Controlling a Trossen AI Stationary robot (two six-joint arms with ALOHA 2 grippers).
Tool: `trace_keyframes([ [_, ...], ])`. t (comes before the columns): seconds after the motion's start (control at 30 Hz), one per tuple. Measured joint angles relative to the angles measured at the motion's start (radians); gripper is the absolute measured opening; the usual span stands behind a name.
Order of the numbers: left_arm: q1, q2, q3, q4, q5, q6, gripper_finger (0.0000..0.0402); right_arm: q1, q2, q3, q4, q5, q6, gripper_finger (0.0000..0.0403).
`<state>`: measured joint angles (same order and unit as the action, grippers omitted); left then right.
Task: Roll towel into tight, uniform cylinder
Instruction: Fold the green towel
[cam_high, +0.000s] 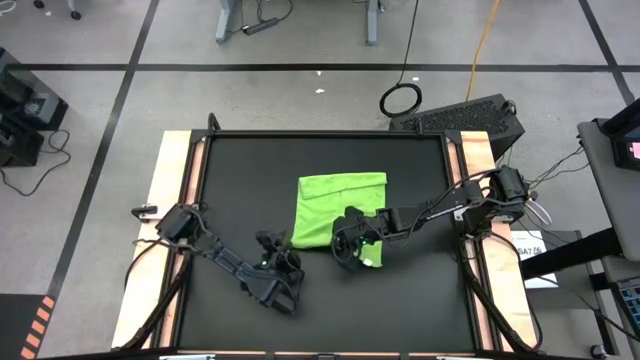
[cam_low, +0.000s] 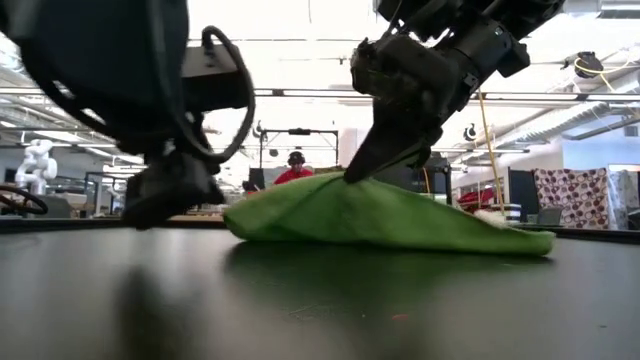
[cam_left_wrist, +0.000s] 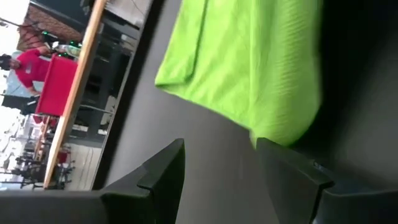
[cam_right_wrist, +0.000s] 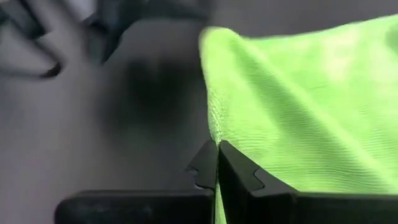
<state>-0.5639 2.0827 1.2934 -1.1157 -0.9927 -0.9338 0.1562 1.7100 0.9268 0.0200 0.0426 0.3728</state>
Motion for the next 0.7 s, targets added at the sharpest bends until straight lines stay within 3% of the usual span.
trace_keyframes([
  [0.13, -0.019, 0.000, 0.000, -0.008, 0.069, 0.083, 0.0205, 0.028, 0.010, 0.000, -0.012, -0.126, -0.034, 0.0018],
  [0.47, -0.015, 0.000, 0.000, -0.023, 0.094, 0.166, 0.0205, 0.108, 0.010, 0.000, -0.098, -0.124, -0.087, 0.0153],
  [0.7, 0.010, 0.000, -0.013, -0.002, 0.057, 0.213, 0.0205, 0.114, 0.010, 0.000, -0.092, 0.009, -0.167, 0.0162],
])
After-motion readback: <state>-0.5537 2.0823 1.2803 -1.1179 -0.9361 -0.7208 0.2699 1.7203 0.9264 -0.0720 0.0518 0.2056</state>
